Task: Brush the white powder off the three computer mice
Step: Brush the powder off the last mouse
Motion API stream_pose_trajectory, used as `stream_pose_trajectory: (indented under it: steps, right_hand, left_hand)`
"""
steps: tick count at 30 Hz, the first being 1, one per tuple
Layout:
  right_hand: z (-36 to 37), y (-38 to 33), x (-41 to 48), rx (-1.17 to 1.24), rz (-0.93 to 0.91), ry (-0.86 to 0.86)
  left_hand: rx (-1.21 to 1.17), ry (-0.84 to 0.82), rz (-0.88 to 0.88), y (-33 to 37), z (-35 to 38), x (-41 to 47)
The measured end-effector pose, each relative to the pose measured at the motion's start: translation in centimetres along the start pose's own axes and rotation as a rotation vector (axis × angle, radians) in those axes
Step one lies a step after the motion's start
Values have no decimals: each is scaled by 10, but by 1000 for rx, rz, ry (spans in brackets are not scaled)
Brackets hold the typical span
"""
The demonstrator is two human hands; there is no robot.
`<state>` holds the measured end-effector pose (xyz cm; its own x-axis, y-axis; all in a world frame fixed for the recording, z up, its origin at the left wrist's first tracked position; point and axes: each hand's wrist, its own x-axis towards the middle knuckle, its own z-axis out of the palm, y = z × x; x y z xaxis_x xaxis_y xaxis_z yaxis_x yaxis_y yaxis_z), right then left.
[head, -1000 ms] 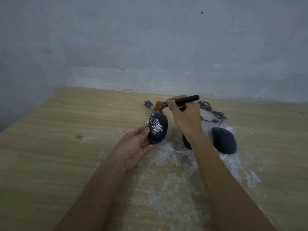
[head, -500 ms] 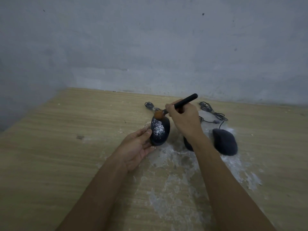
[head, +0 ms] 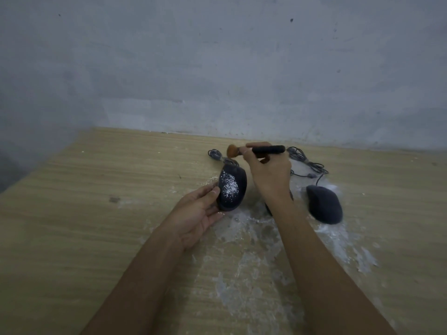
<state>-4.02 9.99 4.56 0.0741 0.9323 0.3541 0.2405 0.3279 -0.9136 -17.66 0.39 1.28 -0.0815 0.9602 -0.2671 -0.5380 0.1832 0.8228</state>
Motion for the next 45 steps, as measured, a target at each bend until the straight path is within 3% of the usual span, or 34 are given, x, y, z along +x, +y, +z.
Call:
stream_pose_trajectory:
  steps: [3,7,10,13,16,18,23,25,28,30,33,38,41,45]
  right_hand:
    - [-8,-1,4,-35,-5,36]
    - [-9,-3,4,-84,-39,-216]
    - [-7,-7,4,-16,-70,-134]
    - [-10,-6,5,-134,-130,-68]
    - [-8,-8,2,-268,-180,-209]
    - [-4,-13,-1,-193,-189,-264]
    - [-9,-15,2,-199,-187,-72]
    - [-11,-15,2,-280,-183,-197]
    - [-5,-17,-3,-193,-185,-365]
    - [-2,-20,-4,-121,-166,-259]
    - [-5,-18,-1,-209,-183,-111]
    - [-6,-16,-3,-218,-172,-368]
    - [-5,-18,-3,-115,-159,-282]
    - [-8,-16,-1,-243,-183,-198]
  left_hand:
    - [-9,9,-1,0,0,0]
    - [-7,18,-1,-1,0,1]
    - [-3,33,14,-1,0,3]
    - [5,47,24,-1,-1,4]
    - [10,50,21,-1,0,3]
    - [16,57,18,-1,0,3]
    - [-5,75,29,-1,1,3]
    - [-12,65,30,-1,2,2]
    - [-14,58,20,-2,2,2]
    - [-14,60,18,-1,1,2]
    - [-22,58,23,0,1,2]
    - [-27,47,6,-1,2,2]
    - [-27,41,15,0,2,2]
    - [-40,42,23,0,3,2]
